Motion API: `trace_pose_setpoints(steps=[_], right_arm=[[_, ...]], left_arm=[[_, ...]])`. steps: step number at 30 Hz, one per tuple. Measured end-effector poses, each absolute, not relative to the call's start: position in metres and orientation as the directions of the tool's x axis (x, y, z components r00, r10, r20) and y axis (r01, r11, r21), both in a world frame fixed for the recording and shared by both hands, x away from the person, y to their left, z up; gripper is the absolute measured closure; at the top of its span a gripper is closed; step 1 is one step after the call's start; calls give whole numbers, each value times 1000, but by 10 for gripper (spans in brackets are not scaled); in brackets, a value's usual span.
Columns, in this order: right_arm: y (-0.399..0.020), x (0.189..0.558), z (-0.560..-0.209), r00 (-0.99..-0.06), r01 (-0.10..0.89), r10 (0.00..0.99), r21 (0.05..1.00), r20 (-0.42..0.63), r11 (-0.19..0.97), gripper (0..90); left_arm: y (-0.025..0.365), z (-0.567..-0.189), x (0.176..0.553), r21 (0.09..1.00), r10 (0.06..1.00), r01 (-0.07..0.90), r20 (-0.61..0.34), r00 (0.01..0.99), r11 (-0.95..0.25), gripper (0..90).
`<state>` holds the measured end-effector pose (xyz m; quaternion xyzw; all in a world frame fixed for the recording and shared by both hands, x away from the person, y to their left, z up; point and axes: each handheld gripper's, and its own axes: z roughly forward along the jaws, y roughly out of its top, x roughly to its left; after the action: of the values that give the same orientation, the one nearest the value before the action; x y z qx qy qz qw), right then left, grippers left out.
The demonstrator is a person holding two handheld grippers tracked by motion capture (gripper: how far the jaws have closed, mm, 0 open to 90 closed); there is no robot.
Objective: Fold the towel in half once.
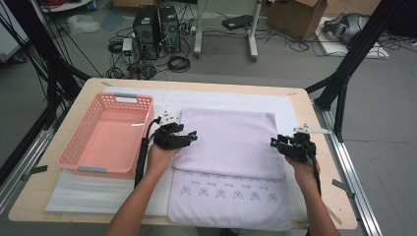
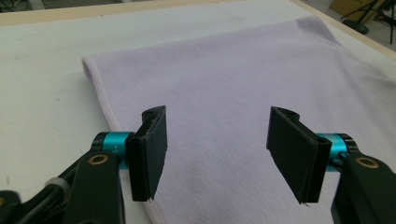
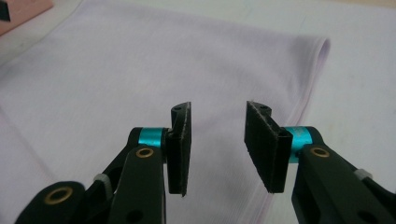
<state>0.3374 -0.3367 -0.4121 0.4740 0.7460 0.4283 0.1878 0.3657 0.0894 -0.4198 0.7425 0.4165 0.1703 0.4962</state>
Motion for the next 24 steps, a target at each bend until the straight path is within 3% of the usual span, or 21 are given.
trace_pose_setpoints(steps=[14,21,24], right_arm=[[-348,279,-429,-531,582,833,781,155,225,621],[-349,265,-436,-532,600,839,751,117,276,669],[-349,266,-437,-525,601,842,755,125,263,645]], left_arm=[[109,-438,311,864,729,458,-174,662,-210,450],[109,-446,305,841,723,482,-171,670,-248,581],[105,-448,303,830,717,486,-160,679,-275,641]])
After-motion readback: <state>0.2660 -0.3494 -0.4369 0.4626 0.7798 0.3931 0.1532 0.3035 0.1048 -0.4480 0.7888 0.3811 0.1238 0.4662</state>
